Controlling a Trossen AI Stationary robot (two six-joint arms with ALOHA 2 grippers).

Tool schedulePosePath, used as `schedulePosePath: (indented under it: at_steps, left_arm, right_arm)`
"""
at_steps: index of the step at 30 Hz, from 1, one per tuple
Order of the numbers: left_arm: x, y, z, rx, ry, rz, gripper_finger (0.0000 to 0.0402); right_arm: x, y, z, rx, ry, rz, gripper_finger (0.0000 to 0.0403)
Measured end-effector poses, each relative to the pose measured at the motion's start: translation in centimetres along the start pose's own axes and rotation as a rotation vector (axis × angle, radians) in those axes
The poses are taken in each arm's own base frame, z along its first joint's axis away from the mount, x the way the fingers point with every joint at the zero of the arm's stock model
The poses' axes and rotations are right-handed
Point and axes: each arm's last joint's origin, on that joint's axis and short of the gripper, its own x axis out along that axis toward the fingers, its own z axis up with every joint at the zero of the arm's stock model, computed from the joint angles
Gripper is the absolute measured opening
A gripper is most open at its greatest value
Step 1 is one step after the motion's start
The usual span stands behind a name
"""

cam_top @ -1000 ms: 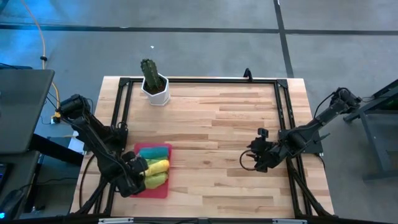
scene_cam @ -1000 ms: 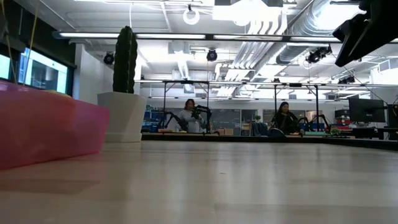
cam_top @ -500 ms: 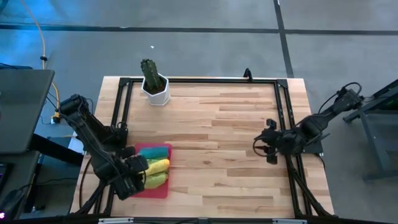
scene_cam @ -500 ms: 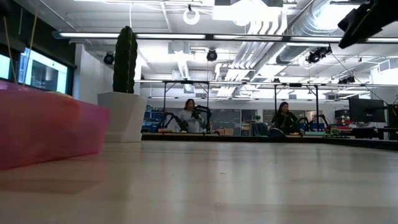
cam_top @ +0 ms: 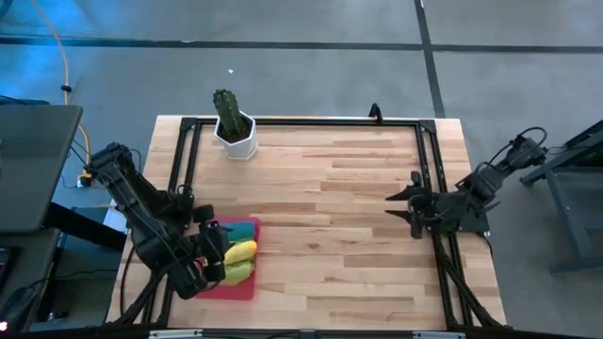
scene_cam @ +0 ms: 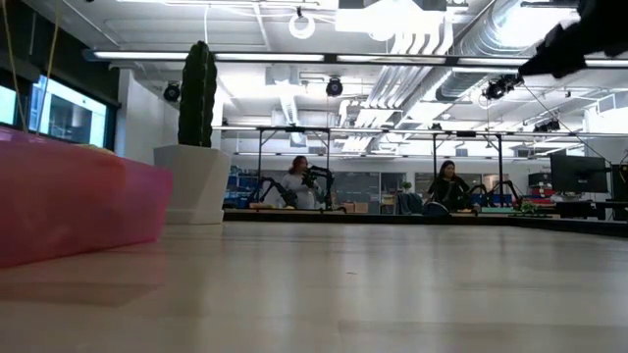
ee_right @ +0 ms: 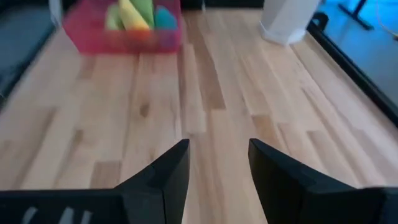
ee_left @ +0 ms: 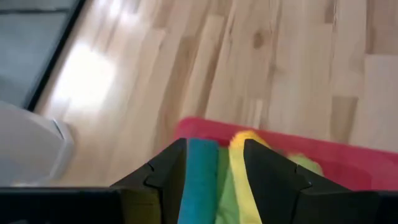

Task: Roll microfiber towels into tight, uniform cylinder then place into a basket
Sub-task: Return to Home Position

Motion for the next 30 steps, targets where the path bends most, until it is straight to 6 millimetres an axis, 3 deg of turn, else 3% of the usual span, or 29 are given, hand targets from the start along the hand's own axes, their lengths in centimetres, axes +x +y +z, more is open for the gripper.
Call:
schedulePosePath:
  at_steps: [11, 20, 26, 30]
  left_arm:
    - [2.0, 2.4, 2.3, -0.028, 0.058, 0.107, 0.0149]
    - [3.7, 4.1, 3.5, 0.039, 0.139, 0.134, 0.0149]
    - [4.9, 5.3, 4.5, 0.043, 0.152, 0.153, 0.0149]
    - [5.8, 5.7, 5.4, 0.096, 0.15, 0.099, 0.0149]
  right_arm:
    - [1.7, -0.7, -5.2, 0.075, -0.314, 0.042, 0.0157]
    - [3.1, -0.9, -8.2, 0.109, -0.346, -0.025, 0.0157]
    - [3.2, -0.8, -8.2, 0.194, -0.351, -0.011, 0.0157]
    - [3.2, -0.8, -8.3, 0.146, -0.349, -0.019, 0.0157]
